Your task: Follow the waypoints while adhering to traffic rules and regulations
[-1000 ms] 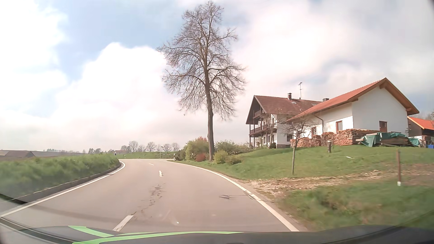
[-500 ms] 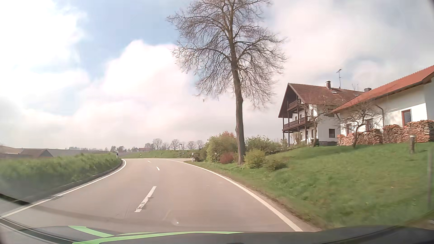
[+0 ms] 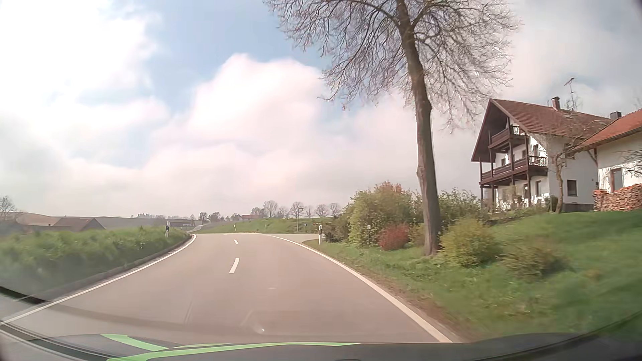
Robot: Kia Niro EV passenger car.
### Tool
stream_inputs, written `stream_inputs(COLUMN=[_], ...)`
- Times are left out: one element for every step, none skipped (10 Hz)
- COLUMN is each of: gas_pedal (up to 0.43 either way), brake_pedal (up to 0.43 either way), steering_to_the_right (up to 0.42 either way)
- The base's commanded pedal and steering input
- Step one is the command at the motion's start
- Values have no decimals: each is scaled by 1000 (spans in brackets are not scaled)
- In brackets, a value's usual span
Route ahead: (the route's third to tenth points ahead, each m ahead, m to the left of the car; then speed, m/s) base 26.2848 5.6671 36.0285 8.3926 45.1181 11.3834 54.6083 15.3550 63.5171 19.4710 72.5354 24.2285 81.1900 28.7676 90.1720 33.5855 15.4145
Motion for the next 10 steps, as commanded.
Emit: stream_inputs(gas_pedal=[260,260,268,280,287,299,299,299,311,319], brake_pedal=[0,0,0,0,0,0,0,0,0,0], steering_to_the_right=[-66,-66,-65,-63,-61,-58,-53,-48,-44,-41])
